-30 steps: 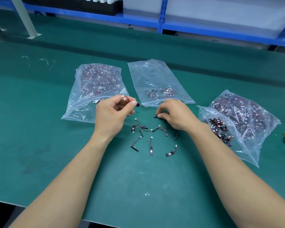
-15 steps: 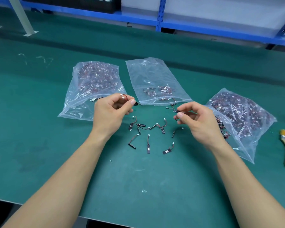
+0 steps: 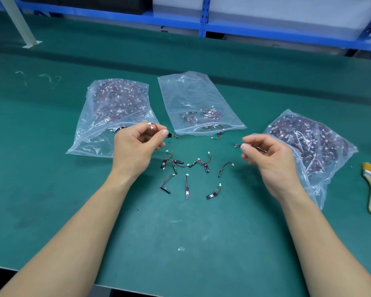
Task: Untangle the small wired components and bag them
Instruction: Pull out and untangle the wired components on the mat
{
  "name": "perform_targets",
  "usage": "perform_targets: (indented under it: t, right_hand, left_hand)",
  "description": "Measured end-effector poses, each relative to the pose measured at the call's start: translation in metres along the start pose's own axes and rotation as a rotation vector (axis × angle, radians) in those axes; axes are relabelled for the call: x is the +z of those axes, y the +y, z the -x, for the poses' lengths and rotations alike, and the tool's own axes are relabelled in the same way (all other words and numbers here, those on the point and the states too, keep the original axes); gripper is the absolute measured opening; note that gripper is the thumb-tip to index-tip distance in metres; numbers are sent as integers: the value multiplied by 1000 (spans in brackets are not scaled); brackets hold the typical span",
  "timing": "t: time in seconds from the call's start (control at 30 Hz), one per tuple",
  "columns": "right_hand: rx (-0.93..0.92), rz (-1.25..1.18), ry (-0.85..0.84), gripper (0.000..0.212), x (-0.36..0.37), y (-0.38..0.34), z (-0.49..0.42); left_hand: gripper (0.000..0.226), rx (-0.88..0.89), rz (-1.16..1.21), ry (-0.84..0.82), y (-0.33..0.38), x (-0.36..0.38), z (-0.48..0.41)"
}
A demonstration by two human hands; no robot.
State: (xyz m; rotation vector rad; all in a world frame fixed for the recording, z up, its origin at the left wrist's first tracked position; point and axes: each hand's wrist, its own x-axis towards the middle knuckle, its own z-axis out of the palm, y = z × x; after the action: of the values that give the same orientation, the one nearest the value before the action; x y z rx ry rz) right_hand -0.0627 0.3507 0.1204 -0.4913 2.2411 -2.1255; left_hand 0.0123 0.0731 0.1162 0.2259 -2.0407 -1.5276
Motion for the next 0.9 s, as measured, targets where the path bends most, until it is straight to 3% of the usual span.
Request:
perform_targets:
  t: [0.33,0.7,0.9]
  right_hand:
    - [2,67,-32,28,-2,2,0]
    - [-26,574,-557,22,-9,-1,9]
    - [-58,487,-357,12,-13,-1,6]
  left_hand:
    - [15,-4,-3,-3,0,0,0]
    - [16,4,-6,-8,1,-1,1]
    - [20,11,21,-26,3,0,2]
